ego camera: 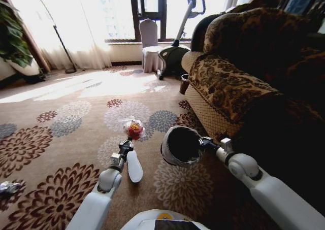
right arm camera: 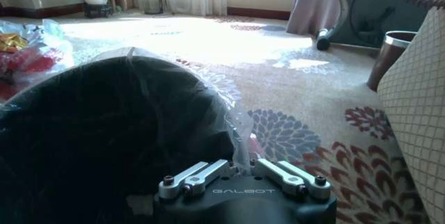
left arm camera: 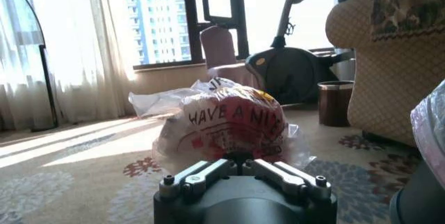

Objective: Pick up the trash from the ground and place it into the trash bin.

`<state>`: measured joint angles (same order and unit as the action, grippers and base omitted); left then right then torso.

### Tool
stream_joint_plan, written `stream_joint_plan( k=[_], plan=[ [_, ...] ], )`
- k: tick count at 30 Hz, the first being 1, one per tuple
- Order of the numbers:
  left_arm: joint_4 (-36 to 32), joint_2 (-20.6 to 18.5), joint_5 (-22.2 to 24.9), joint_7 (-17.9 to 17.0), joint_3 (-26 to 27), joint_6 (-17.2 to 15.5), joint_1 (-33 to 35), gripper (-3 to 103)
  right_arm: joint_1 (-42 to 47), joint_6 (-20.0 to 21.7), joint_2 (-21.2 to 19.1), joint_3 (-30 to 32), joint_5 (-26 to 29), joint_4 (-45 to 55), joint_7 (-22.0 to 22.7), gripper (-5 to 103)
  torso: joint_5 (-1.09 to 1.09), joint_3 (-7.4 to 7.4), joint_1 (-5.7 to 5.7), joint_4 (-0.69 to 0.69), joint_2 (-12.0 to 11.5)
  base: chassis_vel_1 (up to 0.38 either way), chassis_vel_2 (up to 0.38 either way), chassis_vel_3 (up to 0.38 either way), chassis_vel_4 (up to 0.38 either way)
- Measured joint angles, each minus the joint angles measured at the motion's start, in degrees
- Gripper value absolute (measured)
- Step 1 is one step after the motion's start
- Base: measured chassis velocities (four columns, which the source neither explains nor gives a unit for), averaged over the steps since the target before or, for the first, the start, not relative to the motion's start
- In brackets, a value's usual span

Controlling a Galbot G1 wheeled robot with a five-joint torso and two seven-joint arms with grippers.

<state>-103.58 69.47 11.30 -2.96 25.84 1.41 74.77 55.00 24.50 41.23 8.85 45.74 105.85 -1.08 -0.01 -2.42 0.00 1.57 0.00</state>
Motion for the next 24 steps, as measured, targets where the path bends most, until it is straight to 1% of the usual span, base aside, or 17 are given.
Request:
stream_joint_plan(
  k=[1, 3, 4, 6, 7, 8, 9, 11, 12, 13, 14, 15, 17, 18, 19, 21, 24],
  plan=[
    [0.0, -0.2, 0.0, 0.0, 0.0, 0.3, -0.2, 0, -2.7, 0.7, 0.4, -1.6, 0.9, -2.6, 0.0, 1, 0.02, 0.0, 0.0, -0.02, 0.0, 0.112, 0.112, 0.122, 0.096],
    [-0.1, -0.3, 0.1, 0.0, 0.0, 0.4, -0.3, 0, -4.1, 1.1, 0.6, -2.3, 1.3, -4.0, 0.0, 1, 0.02, 0.0, 0.0, -0.02, 0.0, 0.112, 0.114, 0.111, 0.096],
    [-0.3, -0.6, 0.1, 0.0, -0.3, 0.7, -0.5, 0, -8.5, 1.8, 1.5, -4.6, 2.3, -8.0, 0.0, 1, 0.01, 0.0, 0.0, -0.01, 0.0, 0.091, 0.096, 0.107, 0.101],
    [-0.3, -0.9, 0.1, 0.0, -0.5, 0.7, -0.6, 0, -10.3, 1.8, 2.0, -5.5, 2.7, -9.7, 0.1, 1, 0.02, -0.01, 0.0, 0.0, 0.0, 0.074, 0.096, 0.107, 0.101],
    [-0.3, -1.4, 0.1, 0.0, -0.9, 0.7, -0.9, 0, -13.5, 1.6, 2.8, -7.2, 3.0, -12.9, 0.0, 1, 0.01, 0.0, 0.0, 0.04, 0.0, 0.065, 0.082, 0.078, 0.101],
    [-0.3, -1.8, 0.3, 0.0, -1.2, 0.7, -1.1, 0, -15.6, 0.7, 3.2, -8.8, 2.5, -15.2, 0.0, 1, -0.01, 0.0, 0.0, 0.04, 0.0, 0.065, 0.082, 0.05, 0.05],
    [-0.3, -2.3, 0.6, 0.0, -1.5, 0.7, -1.4, 0, -18.2, -0.5, 3.7, -11.1, 0.6, -17.8, 0.0, 1, 0.01, 0.0, 0.0, 0.06, 0.0, 0.0, 0.0, 0.0, 0.0],
    [-0.3, -2.5, 0.7, 0.0, -1.7, 0.6, -1.5, 0, -19.0, -0.8, 4.0, -11.8, -0.2, -18.6, 0.0, 1, 0.01, -0.01, 0.0, 0.06, 0.0, 0.0, 0.0, 0.0, 0.0],
    [-0.5, -3.6, 1.9, 0.1, -2.1, 0.1, -1.9, 0, -22.1, -0.7, 5.4, -14.8, -3.3, -21.2, 0.1, 1, -0.04, 0.0, 0.0, -0.03, 0.0, 0.0, 0.0, 0.0, 0.0],
    [-0.8, -4.0, 2.5, 0.2, -2.2, -0.2, -2.0, 0, -23.1, -0.1, 6.1, -16.0, -3.9, -21.7, 0.1, 1, -0.06, 0.0, 0.0, -0.05, 0.0, 0.0, 0.0, 0.0, 0.0],
    [-0.8, -4.0, 2.5, 0.2, -2.2, -0.2, -2.0, 0, -23.1, -0.1, 6.1, -16.0, -3.9, -21.7, 0.1, 1, -0.06, 0.0, 0.0, -0.05, 0.0, 0.0, 0.0, 0.0, 0.0],
    [-1.6, -5.0, 3.7, 0.3, -2.4, -0.6, -2.2, 0, -24.4, 1.0, 7.4, -18.1, -4.6, -22.2, 0.1, 1, -0.02, 0.0, 0.0, -0.07, 0.0, 0.0, 0.0, 0.0, 0.0],
    [-2.5, -6.2, 4.8, 0.4, -2.5, -0.9, -2.3, 0, -25.9, 1.6, 8.8, -21.3, -5.2, -22.3, 0.1, 1, 0.04, 0.0, 0.0, -0.06, 0.0, 0.0, 0.0, 0.0, 0.0],
    [-2.8, -6.6, 5.1, 0.5, -2.5, -0.9, -2.4, 0, -26.6, 1.6, 9.2, -22.9, -5.0, -22.3, 0.1, 1, 0.04, 0.0, 0.0, -0.04, 0.0, 0.0, 0.0, 0.0, 0.0],
    [-2.8, -6.6, 5.1, 0.5, -2.5, -0.9, -2.4, 0, -26.6, 1.6, 9.2, -22.9, -5.0, -22.3, 0.1, 1, 0.04, 0.0, 0.0, -0.04, 0.0, 0.0, 0.0, 0.0, 0.0],
    [-2.9, -7.7, 5.9, 0.8, -2.4, -1.1, -2.6, 0, -30.4, -0.6, 11.7, -29.7, 0.7, -22.6, -0.1, 1, 0.0, 0.0, 0.0, 0.04, 0.0, 0.0, 0.0, 0.0, 0.0],
    [-2.4, -7.7, 6.1, 0.9, -2.4, -1.0, -2.5, 0, -31.9, -1.2, 13.3, -30.3, 2.2, -23.6, 0.0, 1, 0.01, 0.0, 0.0, 0.08, 0.0, 0.0, 0.0, 0.0, 0.0]
  ],
)
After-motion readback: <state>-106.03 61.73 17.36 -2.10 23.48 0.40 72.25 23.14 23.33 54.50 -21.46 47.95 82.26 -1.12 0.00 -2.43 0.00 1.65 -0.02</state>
